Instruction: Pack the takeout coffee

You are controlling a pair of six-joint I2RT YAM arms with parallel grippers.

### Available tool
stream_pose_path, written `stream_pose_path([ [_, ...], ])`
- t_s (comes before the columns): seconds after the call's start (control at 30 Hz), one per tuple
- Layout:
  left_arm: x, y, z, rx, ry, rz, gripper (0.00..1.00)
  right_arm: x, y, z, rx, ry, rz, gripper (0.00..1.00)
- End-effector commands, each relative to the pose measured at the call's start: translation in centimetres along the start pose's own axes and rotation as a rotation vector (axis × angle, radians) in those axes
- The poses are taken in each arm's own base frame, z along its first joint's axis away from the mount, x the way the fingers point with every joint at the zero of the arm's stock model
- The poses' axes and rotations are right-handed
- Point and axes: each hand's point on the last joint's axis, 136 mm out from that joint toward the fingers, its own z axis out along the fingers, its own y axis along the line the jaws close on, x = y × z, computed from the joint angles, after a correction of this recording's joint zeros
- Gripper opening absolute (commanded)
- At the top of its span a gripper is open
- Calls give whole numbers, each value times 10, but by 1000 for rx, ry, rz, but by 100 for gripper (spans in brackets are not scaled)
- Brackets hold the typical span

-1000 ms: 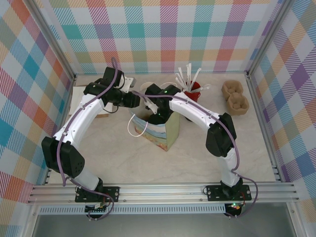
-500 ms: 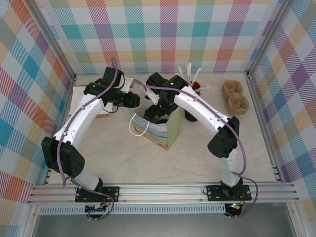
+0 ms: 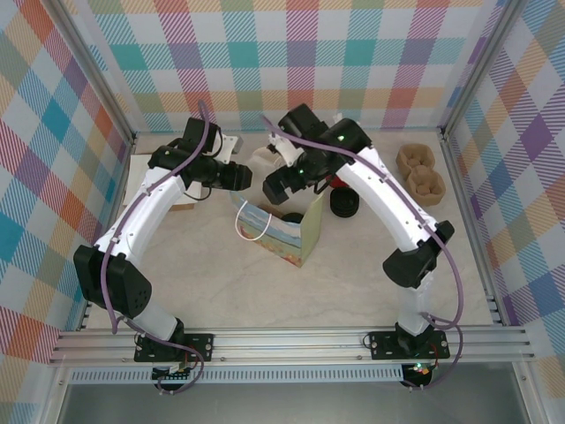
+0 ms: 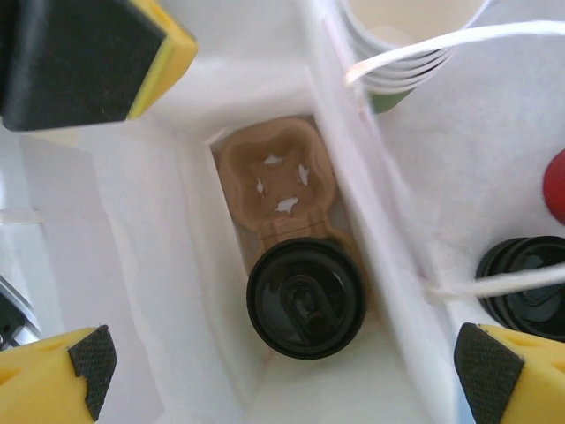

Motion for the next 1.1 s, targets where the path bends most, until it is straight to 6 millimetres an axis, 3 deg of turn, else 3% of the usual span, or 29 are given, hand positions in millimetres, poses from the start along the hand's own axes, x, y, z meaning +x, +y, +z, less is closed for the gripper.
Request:
stream_pose_path([
  [0.0, -15, -12, -17, 21, -58, 28, 48, -6, -10, -41, 0, -89, 32, 100],
  [0.1, -18, -14, -20, 25, -67, 26, 51, -9, -25, -55, 36, -133, 59, 98],
  [0.17, -21, -15, -25, 24, -85, 25, 54, -8, -46, -61, 90, -147, 89, 96],
  [0.4, -30, -14, -51, -1, -191, 11, 57, 5, -115, -47, 243, -134, 188, 88],
  [0.77, -22, -3, -89, -86, -372, -15, 61, 0, -168, 34, 295, -81, 180, 81],
  [1.07, -9, 4, -103, -133, -386, -26, 62, -6, -186, 78, 281, -43, 173, 71],
])
